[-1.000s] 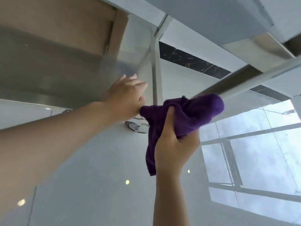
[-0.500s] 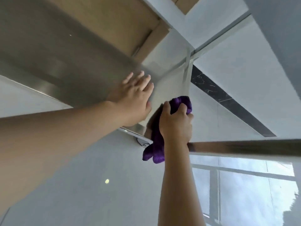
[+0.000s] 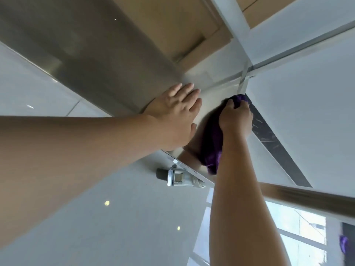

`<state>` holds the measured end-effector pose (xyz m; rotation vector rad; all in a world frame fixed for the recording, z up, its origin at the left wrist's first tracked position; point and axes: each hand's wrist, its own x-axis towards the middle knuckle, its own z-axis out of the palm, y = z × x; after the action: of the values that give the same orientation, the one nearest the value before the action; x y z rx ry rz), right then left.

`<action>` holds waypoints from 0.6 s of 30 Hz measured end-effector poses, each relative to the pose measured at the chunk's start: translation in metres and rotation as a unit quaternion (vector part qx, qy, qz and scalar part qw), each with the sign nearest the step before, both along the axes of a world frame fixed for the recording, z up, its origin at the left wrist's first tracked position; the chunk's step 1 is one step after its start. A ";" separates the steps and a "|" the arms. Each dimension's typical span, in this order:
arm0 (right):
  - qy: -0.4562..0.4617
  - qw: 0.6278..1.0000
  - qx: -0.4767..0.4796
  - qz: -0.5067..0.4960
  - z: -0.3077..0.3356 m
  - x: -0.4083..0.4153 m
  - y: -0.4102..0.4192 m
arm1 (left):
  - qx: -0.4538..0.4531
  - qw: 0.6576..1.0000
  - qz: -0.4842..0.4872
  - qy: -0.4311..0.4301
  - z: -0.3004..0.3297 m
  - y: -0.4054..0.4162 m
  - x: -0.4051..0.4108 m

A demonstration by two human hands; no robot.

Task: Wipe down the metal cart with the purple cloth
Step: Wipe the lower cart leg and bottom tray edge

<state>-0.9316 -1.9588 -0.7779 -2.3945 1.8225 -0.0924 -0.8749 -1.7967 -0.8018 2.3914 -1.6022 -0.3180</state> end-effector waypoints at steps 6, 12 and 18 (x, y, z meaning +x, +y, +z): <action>0.015 0.998 0.020 0.056 0.007 0.038 -0.053 | -0.001 1.000 0.012 0.015 0.003 -0.009 -0.003; 0.002 0.997 0.013 0.082 0.009 0.038 -0.063 | -0.016 0.999 0.015 0.023 -0.002 -0.016 -0.010; -0.023 0.998 -0.013 0.048 0.003 0.014 -0.036 | 0.000 1.000 0.013 0.027 0.001 -0.014 -0.013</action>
<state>-0.9175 -1.9947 -0.7748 -2.4720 1.6939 -0.1618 -0.8875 -1.8102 -0.8009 2.3803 -1.5464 -0.3735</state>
